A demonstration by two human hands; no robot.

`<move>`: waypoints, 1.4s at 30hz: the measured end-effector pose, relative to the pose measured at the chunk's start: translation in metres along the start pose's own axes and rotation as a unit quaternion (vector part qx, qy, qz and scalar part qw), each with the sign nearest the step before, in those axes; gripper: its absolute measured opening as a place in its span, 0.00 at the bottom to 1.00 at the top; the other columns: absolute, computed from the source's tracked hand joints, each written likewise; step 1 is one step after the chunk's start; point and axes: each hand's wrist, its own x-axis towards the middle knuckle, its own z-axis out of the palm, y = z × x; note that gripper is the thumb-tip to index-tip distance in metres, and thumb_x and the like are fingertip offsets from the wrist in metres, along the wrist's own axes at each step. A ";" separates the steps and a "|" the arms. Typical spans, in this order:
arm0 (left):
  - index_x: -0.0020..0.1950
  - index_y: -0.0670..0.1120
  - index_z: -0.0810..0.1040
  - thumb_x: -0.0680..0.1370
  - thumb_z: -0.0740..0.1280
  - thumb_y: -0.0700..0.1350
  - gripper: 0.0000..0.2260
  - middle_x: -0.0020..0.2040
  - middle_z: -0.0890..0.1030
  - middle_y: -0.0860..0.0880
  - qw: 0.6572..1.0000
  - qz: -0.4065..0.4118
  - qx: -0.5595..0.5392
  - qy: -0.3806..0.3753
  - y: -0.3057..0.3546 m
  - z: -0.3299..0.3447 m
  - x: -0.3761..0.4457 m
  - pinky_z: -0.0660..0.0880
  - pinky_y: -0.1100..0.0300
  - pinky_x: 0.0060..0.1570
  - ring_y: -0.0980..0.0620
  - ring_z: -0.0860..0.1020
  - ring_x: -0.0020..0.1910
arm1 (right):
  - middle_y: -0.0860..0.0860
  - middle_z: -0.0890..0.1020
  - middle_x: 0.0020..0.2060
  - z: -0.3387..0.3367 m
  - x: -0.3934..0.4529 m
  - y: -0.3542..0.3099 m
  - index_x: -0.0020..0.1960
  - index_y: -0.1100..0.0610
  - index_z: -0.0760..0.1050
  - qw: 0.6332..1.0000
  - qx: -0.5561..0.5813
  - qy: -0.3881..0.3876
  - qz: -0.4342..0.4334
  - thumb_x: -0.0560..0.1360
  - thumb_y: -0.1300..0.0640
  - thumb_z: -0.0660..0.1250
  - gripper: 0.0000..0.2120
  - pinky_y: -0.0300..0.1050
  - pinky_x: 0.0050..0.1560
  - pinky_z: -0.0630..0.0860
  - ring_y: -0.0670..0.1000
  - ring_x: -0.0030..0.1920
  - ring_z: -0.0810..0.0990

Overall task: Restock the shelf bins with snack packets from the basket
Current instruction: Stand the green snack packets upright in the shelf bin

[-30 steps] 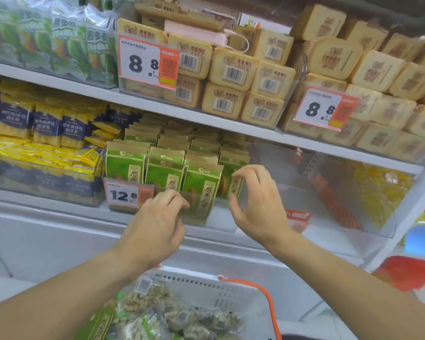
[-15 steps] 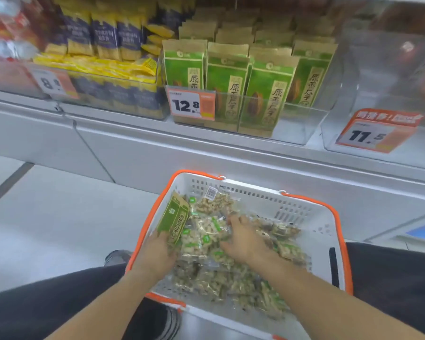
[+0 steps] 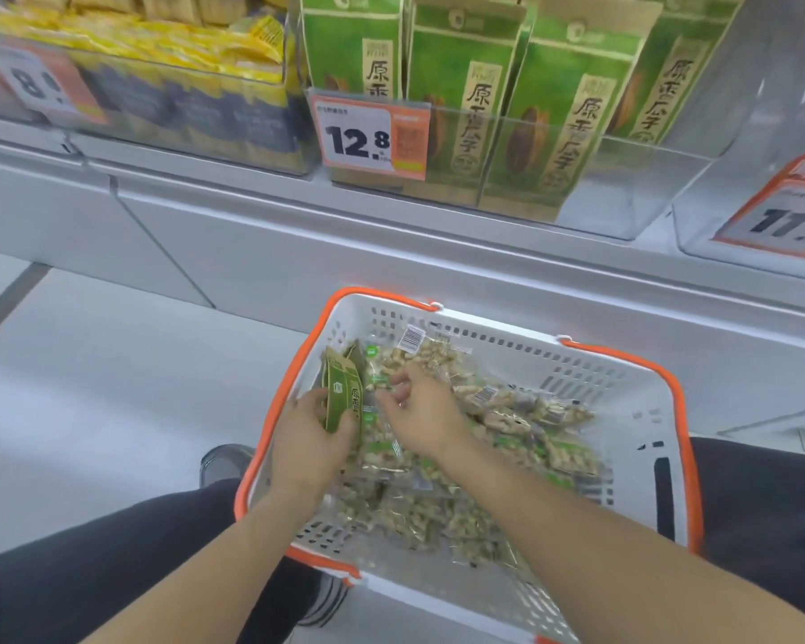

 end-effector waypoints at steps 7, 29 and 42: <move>0.55 0.49 0.81 0.76 0.63 0.31 0.16 0.50 0.83 0.54 0.975 -0.003 -0.162 -0.151 0.015 -0.007 -0.010 0.75 0.73 0.48 0.66 0.79 0.50 | 0.48 0.85 0.50 0.015 0.015 -0.008 0.55 0.51 0.78 0.982 0.139 -0.069 0.111 0.69 0.34 0.71 0.25 0.51 0.44 0.84 0.51 0.46 0.85; 0.78 0.39 0.53 0.81 0.58 0.43 0.27 0.78 0.56 0.37 0.885 0.108 0.451 -0.051 -0.014 0.045 0.001 0.56 0.46 0.76 0.37 0.53 0.77 | 0.49 0.85 0.38 -0.057 -0.021 0.064 0.52 0.58 0.74 0.964 0.220 0.028 0.149 0.78 0.63 0.69 0.05 0.47 0.35 0.83 0.49 0.37 0.86; 0.68 0.47 0.71 0.75 0.72 0.36 0.23 0.60 0.79 0.47 0.994 -0.040 0.095 -0.034 -0.020 0.021 0.001 0.80 0.51 0.52 0.48 0.81 0.51 | 0.48 0.84 0.40 -0.037 -0.017 0.051 0.49 0.53 0.73 0.980 0.158 -0.007 0.123 0.78 0.61 0.68 0.05 0.52 0.46 0.84 0.47 0.41 0.84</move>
